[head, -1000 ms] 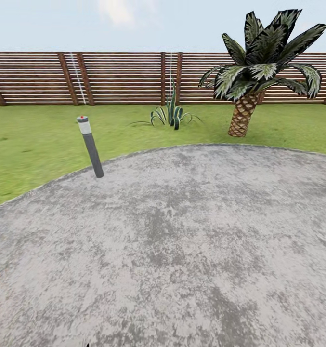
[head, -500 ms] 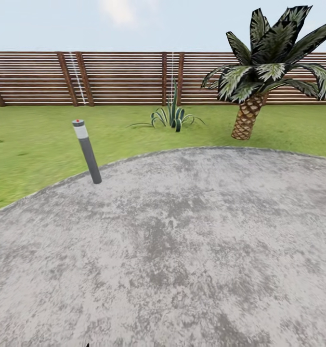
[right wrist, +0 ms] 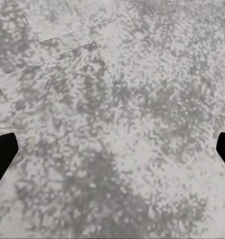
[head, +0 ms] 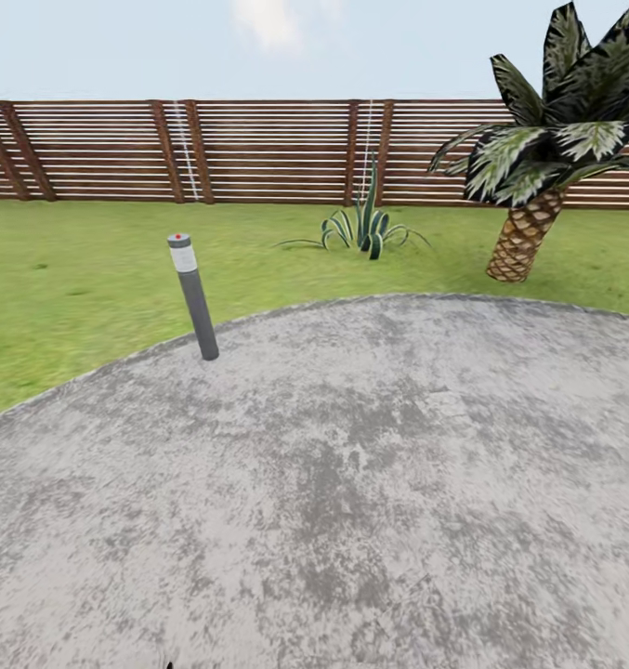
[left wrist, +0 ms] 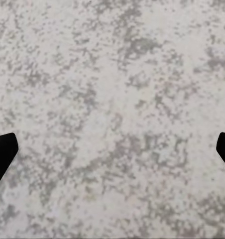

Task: Pick up the pesticide atomizer in the garden and spray insectifuge to fully cover both potted plants in the garden.

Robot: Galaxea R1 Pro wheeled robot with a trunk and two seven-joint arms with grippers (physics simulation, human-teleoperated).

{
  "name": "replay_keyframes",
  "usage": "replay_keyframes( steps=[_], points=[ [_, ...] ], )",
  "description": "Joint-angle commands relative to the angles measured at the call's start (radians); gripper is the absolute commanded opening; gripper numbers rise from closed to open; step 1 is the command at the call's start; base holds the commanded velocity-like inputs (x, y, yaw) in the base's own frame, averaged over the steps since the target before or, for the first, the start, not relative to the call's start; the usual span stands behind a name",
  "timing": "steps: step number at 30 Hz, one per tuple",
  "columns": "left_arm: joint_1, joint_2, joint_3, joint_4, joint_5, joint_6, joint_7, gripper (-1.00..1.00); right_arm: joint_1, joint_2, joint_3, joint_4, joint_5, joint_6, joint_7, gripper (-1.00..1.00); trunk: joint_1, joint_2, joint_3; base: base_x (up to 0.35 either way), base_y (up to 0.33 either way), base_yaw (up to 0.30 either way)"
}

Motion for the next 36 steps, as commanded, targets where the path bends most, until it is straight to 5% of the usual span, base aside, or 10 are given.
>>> replay_keyframes(
  steps=[1,36],
  points=[
    [-0.001,0.000,0.001,0.001,0.000,-0.004,0.001,1.00,0.000,0.000,-0.002,0.000,0.011,-0.002,-0.004,1.00,0.000,0.000,-0.001,0.337,0.000,0.271],
    [-0.001,0.000,0.001,0.001,0.000,-0.004,0.000,1.00,0.000,0.000,-0.002,0.000,0.011,-0.002,-0.004,1.00,0.000,0.000,-0.001,0.337,0.000,0.273]
  ],
)
